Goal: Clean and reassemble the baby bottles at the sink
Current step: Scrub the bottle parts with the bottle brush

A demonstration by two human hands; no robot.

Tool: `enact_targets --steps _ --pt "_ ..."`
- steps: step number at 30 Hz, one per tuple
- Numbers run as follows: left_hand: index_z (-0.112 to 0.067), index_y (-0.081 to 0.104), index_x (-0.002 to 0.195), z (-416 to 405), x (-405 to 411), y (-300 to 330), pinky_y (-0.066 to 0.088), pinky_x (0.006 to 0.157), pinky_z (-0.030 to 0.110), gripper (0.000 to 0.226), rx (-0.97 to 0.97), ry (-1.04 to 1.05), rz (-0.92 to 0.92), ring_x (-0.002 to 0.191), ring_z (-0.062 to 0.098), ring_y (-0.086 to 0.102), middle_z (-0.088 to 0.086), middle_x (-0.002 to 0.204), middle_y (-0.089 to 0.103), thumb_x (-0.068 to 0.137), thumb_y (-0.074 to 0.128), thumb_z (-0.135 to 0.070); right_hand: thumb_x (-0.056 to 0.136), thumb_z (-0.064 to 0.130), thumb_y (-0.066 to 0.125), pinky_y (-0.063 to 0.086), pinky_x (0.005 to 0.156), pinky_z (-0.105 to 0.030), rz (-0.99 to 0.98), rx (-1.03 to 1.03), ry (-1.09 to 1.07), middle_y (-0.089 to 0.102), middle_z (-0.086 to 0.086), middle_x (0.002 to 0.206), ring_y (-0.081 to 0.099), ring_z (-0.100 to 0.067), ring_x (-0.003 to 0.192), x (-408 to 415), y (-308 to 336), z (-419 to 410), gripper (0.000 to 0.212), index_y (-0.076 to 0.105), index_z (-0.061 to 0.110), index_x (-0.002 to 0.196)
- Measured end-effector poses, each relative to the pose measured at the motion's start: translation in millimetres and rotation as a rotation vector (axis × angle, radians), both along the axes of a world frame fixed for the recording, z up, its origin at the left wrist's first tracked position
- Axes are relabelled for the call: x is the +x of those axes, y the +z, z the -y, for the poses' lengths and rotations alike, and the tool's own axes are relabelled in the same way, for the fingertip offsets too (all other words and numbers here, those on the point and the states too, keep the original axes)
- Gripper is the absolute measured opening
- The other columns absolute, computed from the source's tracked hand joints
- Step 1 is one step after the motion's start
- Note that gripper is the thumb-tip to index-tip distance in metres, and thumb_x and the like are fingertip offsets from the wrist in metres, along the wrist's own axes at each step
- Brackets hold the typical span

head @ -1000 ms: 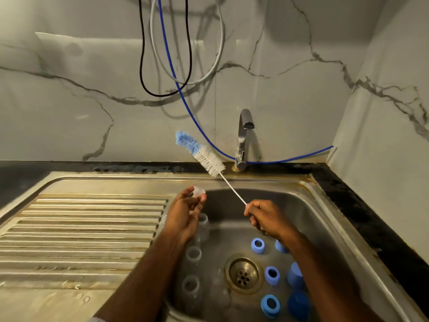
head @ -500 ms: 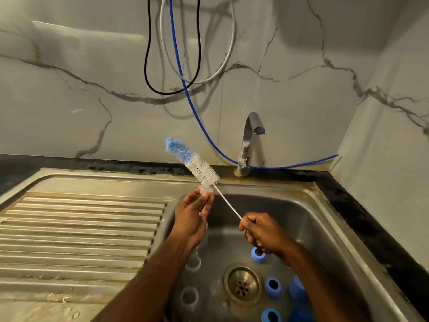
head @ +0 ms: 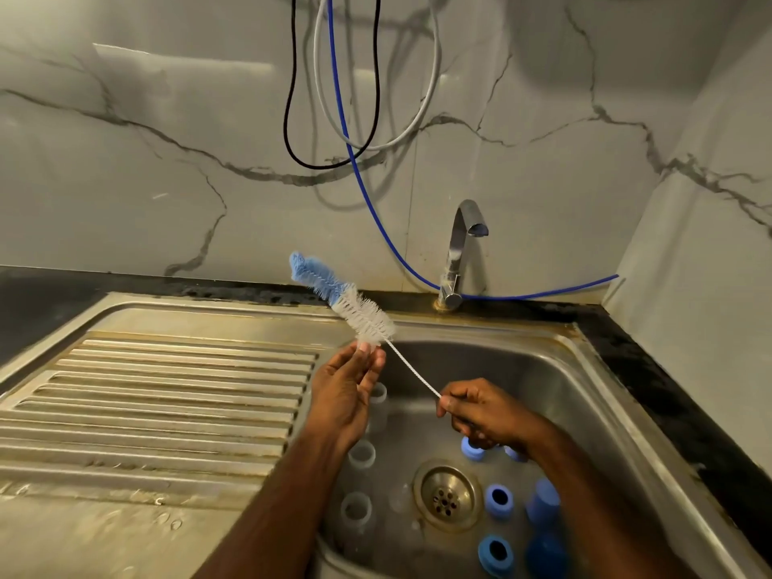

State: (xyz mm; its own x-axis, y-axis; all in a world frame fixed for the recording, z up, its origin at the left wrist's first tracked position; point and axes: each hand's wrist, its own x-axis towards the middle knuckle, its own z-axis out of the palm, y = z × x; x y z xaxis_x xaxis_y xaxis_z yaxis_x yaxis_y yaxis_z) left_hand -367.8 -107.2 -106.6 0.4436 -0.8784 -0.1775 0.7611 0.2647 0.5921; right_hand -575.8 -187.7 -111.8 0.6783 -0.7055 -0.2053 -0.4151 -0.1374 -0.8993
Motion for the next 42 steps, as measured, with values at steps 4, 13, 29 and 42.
enact_targets --steps 4,13,29,42 --pt "-0.001 0.068 0.102 3 9 3 0.061 0.065 0.022 0.019 0.061 -0.165 0.052 0.07 0.016 0.071 0.014 0.086 0.073 0.096 0.062 -0.019 0.101 0.018 0.054 0.028 0.044 -0.023 -0.047 -0.069 -0.004 0.044 -0.003 0.056 0.036 -0.011 0.046 -7 1 2 0.021 0.069 0.014 0.087" --pt "0.001 0.068 0.106 14 10 -4 0.062 0.073 0.026 0.031 -0.035 -0.151 0.041 0.086 0.022 0.075 0.021 0.103 0.075 0.079 0.071 -0.015 0.103 0.023 0.051 0.03 0.044 -0.022 -0.075 -0.061 0.03 0.045 0.006 0.055 0.037 -0.01 0.049 -11 8 -2 0.022 0.064 0.013 0.088" --pt "0.0 0.066 0.107 13 21 0 0.061 0.063 0.021 0.019 0.067 -0.219 0.006 0.071 0.015 0.072 0.016 0.089 0.074 0.098 0.061 -0.016 0.102 0.022 0.054 0.041 0.056 -0.03 -0.148 -0.284 0.034 0.051 -0.001 0.065 0.046 -0.013 0.059 -9 4 -5 0.025 0.063 0.019 0.079" --pt "-0.003 0.07 0.1 11 17 -1 0.06 0.067 0.023 0.019 0.106 -0.02 0.51 0.069 0.014 0.07 0.008 0.079 0.073 0.1 0.06 -0.019 0.104 0.024 0.05 0.04 0.052 -0.027 -0.136 -0.179 0.012 0.051 -0.001 0.067 0.046 -0.012 0.056 3 3 -17 0.024 0.061 0.021 0.083"
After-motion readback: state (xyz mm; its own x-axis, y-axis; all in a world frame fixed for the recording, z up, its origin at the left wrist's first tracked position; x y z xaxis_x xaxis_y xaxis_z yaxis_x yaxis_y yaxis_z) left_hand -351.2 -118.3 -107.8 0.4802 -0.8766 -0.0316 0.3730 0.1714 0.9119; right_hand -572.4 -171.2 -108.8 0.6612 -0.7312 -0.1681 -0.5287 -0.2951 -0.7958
